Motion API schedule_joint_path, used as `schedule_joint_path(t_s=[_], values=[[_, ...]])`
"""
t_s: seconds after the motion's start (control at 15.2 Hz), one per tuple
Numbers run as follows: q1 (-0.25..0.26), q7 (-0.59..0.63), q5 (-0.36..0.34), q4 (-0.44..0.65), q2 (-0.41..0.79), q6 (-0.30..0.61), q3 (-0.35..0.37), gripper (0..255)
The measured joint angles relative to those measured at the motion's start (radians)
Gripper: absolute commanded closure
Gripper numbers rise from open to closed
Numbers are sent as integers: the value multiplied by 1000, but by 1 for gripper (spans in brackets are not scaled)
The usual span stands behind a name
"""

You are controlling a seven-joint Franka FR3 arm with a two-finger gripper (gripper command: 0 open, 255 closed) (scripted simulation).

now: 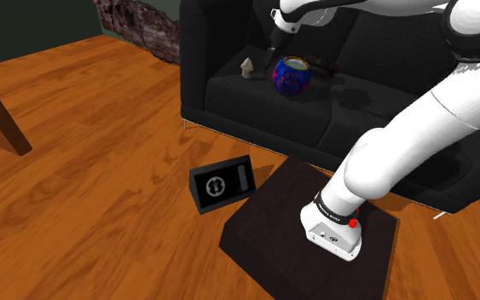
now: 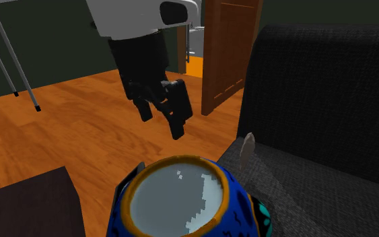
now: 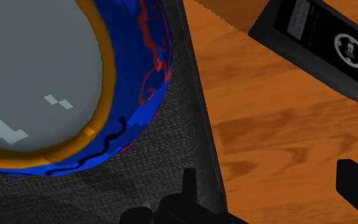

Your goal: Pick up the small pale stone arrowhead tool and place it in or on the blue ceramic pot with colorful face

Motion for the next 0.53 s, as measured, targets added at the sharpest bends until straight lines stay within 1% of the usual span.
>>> schedule_joint_path(t_s=[0.26,0.33,0.4,0.53], values=[[15,-145,123,102,131,47,-60,0],[17,-185,167,150,181,49,-73,0],[15,-223,204,175,215,56,-82,0],[1,-309,296,259,310,56,-97,0]])
